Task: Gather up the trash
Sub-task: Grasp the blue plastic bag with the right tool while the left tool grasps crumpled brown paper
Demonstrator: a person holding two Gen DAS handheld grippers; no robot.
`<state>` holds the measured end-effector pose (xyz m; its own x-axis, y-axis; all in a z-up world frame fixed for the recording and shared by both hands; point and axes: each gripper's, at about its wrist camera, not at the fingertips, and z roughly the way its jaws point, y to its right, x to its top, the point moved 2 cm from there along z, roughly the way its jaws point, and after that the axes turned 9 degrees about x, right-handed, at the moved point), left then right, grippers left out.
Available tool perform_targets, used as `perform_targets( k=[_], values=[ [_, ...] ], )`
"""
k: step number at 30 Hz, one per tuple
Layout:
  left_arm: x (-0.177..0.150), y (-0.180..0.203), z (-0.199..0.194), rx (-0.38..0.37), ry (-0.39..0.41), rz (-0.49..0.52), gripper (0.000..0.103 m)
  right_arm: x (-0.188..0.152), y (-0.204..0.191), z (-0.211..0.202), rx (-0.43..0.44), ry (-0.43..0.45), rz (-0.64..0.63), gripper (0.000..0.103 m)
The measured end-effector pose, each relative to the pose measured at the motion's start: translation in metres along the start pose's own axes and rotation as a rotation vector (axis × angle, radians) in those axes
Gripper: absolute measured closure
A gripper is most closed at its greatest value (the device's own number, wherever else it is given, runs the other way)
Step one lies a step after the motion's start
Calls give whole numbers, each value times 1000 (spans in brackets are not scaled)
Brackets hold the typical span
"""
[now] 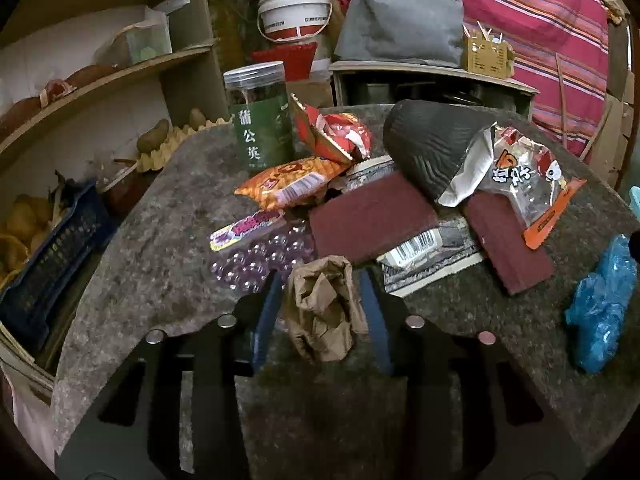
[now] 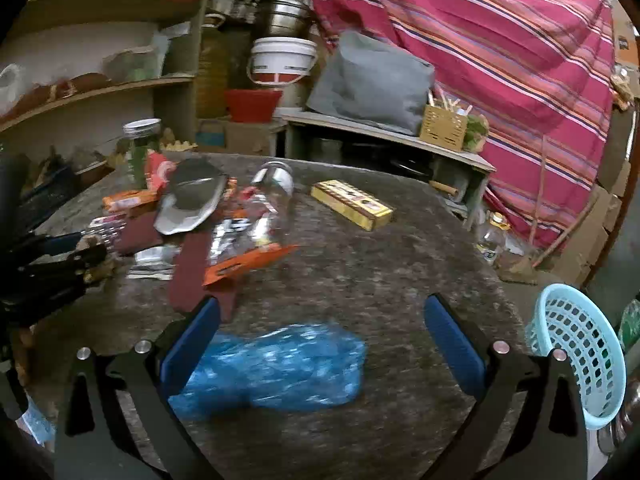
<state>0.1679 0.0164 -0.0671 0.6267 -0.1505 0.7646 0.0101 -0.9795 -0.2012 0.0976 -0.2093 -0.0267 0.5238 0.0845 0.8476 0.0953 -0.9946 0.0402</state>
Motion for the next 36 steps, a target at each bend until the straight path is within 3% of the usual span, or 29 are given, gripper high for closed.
perform_targets(
  k=[7,14,24,29,36],
  values=[
    [-7,-25,-32,40,38,-54,66,-14,-28,7,34,-43,-53,4],
    [-18,-36,-47,50,43,-89,66,-28,-26,28,30,-138,-9,5],
    [-20,-31,-53,92,62,-77,66,-36,-40,30,118,-177,-54,60],
    [-19,-30,-54,104,70,-67,66,-29,-35,31,152,-168,-41,72],
    [-16,-34,-56,123,80,-61,66,-14,-9,22,105,-102,-31,75]
  ],
)
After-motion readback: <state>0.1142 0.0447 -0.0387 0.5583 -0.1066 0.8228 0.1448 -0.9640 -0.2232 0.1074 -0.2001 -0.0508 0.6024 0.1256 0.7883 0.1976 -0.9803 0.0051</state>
